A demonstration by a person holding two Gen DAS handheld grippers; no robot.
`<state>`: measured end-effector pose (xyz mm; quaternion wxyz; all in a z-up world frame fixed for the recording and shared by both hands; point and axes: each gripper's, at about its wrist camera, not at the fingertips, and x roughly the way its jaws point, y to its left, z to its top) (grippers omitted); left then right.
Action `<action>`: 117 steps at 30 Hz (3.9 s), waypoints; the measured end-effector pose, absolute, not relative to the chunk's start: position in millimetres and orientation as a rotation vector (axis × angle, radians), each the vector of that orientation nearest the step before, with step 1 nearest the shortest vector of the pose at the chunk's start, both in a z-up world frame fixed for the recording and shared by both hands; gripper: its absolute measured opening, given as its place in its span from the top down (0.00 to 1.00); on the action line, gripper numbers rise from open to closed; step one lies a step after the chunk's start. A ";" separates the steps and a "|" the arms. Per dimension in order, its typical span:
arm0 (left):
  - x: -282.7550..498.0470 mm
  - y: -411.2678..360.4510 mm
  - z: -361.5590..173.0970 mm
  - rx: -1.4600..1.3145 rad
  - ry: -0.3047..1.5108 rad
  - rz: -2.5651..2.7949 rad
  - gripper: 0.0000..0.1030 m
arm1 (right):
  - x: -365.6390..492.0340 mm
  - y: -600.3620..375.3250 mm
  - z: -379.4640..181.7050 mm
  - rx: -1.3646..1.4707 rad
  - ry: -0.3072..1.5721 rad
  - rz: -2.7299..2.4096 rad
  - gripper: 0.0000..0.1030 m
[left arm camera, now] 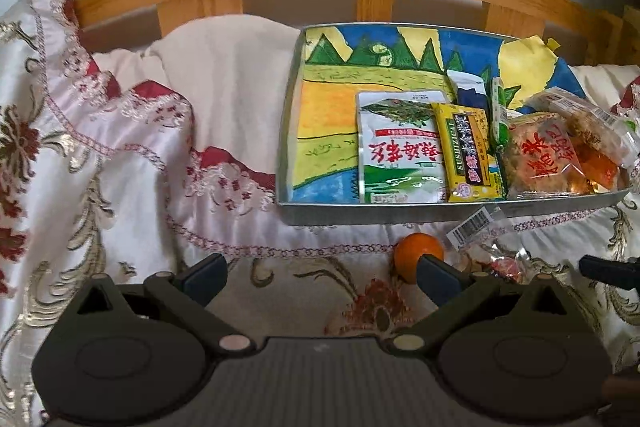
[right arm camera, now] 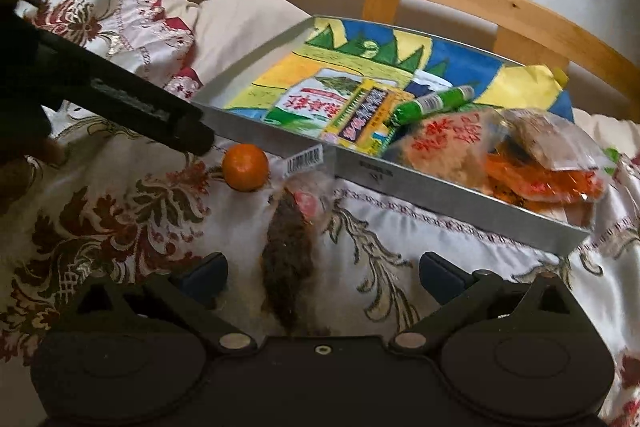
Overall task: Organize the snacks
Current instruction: 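Close the left tool on the orange while the right tool closes on the brown packet, then lift the orange with the left tool while the right tool lifts the brown packet, then lower the orange into the tray with the left tool while the right tool lowers the brown packet, then open the left tool over the tray while the right tool releases the brown packet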
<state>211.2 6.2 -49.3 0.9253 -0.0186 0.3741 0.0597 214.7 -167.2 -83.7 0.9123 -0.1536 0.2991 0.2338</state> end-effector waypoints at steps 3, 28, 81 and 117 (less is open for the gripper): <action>213.9 4.8 -52.1 -0.045 0.762 0.101 0.01 | 218.7 -167.6 -85.3 -0.314 0.623 0.505 0.12; 226.7 -29.0 -64.9 0.062 0.723 -0.131 0.38 | 219.0 -190.0 -81.7 -0.317 0.635 0.536 0.76; 290.9 31.6 -37.4 -0.147 0.729 0.059 0.66 | 345.7 -160.2 -33.9 0.066 0.586 0.647 0.92; 254.8 29.9 -17.4 -0.206 0.661 0.091 0.17 | 315.9 -177.0 -4.1 -0.027 0.495 0.536 0.36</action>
